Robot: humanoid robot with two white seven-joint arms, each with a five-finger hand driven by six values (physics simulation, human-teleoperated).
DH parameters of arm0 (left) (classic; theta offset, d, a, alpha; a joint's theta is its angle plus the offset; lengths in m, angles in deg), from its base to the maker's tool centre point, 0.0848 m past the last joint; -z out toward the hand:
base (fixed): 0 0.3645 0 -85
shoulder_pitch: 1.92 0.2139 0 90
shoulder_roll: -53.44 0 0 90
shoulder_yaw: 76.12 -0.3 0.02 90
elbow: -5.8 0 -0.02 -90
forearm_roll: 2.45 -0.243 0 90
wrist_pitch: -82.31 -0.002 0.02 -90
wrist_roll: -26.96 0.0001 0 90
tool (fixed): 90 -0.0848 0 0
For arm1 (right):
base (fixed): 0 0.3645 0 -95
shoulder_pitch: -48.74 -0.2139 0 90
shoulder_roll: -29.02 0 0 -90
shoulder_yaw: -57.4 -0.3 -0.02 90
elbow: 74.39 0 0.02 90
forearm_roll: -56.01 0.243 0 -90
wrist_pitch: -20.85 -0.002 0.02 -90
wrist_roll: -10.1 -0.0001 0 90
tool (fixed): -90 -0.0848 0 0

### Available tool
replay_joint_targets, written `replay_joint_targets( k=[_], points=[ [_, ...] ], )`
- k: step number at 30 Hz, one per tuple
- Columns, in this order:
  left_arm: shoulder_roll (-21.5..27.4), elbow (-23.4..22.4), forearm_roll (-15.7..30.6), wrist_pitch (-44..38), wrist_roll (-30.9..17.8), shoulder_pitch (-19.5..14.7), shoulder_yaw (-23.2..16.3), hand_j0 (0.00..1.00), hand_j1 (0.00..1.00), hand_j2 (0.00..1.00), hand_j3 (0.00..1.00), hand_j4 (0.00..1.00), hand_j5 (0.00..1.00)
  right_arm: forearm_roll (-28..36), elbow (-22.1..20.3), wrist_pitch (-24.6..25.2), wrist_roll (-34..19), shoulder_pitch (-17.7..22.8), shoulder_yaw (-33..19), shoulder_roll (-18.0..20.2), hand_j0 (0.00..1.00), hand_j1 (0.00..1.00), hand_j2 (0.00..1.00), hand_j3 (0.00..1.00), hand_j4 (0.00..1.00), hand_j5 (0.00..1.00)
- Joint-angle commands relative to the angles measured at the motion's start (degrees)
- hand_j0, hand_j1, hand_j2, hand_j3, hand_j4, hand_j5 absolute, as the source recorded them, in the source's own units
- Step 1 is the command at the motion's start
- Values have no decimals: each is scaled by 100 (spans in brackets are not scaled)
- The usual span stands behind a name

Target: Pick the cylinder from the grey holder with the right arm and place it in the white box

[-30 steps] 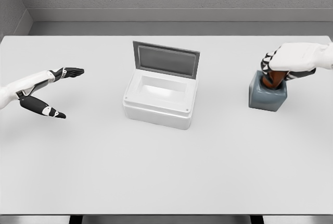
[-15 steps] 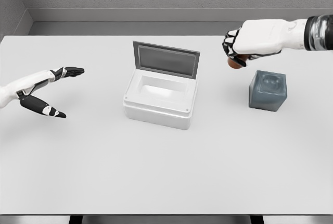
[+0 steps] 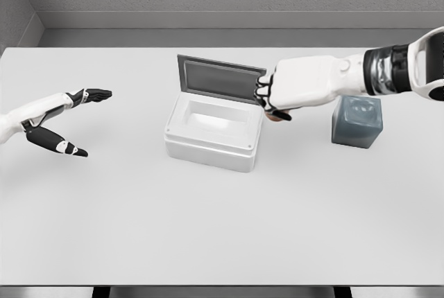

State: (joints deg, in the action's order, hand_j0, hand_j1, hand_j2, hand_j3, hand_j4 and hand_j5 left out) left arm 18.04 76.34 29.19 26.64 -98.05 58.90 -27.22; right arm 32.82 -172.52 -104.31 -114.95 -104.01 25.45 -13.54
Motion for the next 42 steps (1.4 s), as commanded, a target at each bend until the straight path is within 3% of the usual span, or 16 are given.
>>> replay_joint_targets(
  k=[1, 11, 13, 17, 42],
  points=[
    [15, 3, 53, -5, 1, 0, 6, 100, 100, 100, 100, 100, 100, 25, -40, 16, 5, 0, 4, -148, 20, 20, 20, 20, 20, 20],
    [86, 30, 106, 4, 1, 26, 6, 100, 100, 100, 100, 100, 100, 7, 136, 141, 5, -141, 171, -614, 21, 21, 21, 21, 21, 21],
    [86, 30, 106, -5, 1, 26, 6, 100, 100, 100, 100, 100, 100, 7, 382, 141, 5, -141, 180, -745, 21, 21, 21, 21, 21, 21],
    [86, 30, 106, -5, 1, 26, 6, 100, 100, 100, 100, 100, 100, -1, 584, 132, 5, -167, 259, -772, 21, 21, 21, 21, 21, 21],
    [86, 21, 106, -5, 1, 35, 6, 100, 100, 100, 100, 100, 100, -1, 637, 149, 5, -246, 523, -913, 23, 23, 23, 23, 23, 23]
  ],
)
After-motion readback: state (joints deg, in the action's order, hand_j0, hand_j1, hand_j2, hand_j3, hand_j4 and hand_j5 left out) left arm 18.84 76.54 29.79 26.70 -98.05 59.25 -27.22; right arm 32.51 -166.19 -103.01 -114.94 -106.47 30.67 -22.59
